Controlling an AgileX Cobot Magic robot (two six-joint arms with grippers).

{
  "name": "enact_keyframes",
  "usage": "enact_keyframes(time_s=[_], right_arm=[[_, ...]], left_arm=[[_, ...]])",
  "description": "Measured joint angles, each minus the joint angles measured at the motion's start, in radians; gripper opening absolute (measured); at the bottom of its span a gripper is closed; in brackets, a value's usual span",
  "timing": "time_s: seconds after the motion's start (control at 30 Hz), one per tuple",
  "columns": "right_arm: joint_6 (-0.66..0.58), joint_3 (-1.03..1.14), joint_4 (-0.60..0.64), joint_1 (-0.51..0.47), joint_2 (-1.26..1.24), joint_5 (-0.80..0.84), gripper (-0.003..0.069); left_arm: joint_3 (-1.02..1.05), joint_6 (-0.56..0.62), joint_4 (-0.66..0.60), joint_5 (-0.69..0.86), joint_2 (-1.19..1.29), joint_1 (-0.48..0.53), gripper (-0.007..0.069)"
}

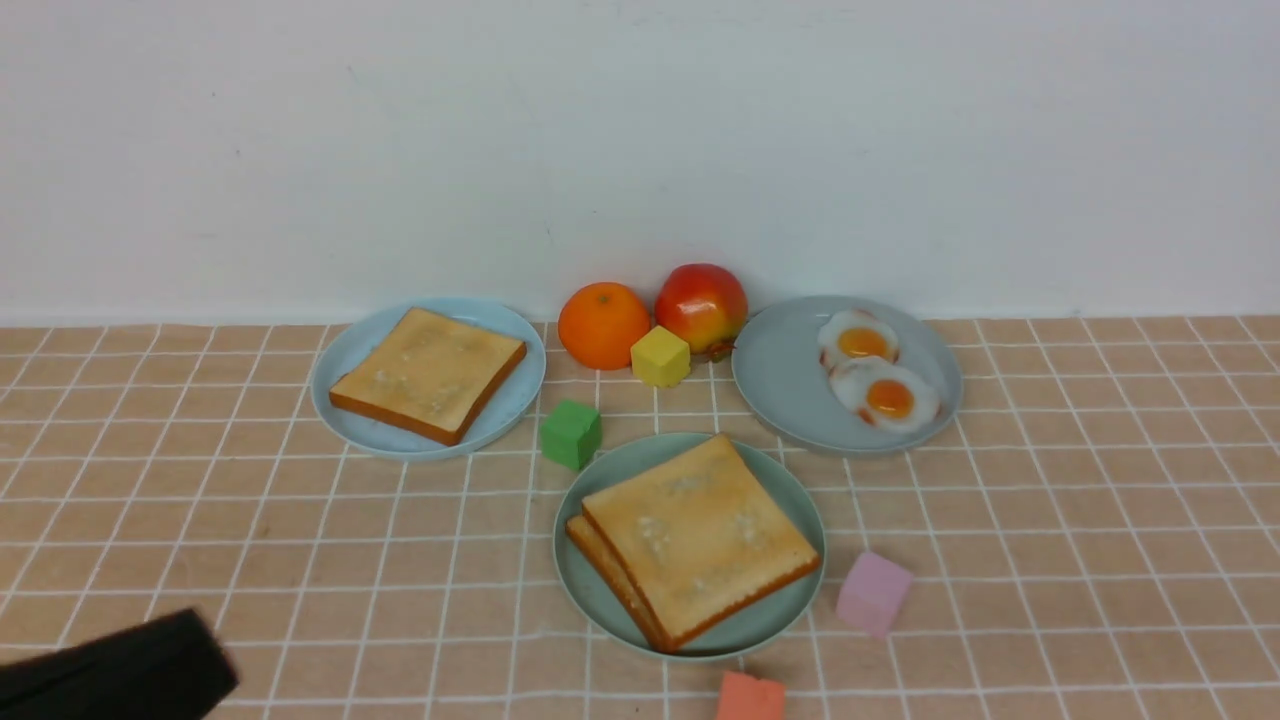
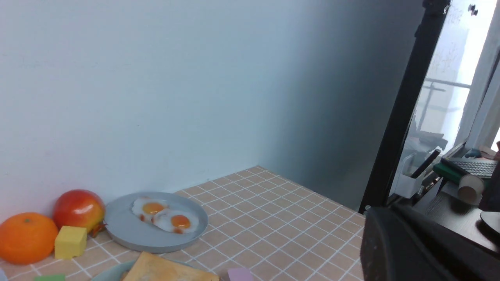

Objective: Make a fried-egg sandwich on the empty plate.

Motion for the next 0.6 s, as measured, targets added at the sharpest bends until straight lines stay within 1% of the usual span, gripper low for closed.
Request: enact_keyframes(time_s=[0.03,0.2,0.23,0.3,0.6], right_arm=[[0.001,0.0,-0.004,0.0,-0.001,-0.005,0.0052],[0.001,0.039,-0.04,0.0,-0.003,-0.214,0.0056],[0.001,0.039,-0.04,0.0,-0.003,-0.214,0.0056],[0.001,0.088,-0.04,0.0,-0.003,-0.281,0.0058],[0.001,0.23,-0.043,0.0,-0.003,-0.305,0.0069]], left_arm=[[0.0,0.0,0.0,0.0,0.0,0.0,-0.0013],[0.005,-0.002,0.001,0.087,-0.052,0.0,-0.0013],[0.005,-0.002,0.001,0.09,-0.052,0.0,-0.0013],[0.007,-0.002,0.001,0.119,-0.052,0.0,-0.0013],[0.008,-0.002,0.001,0.176,-0.052,0.0,-0.0013]])
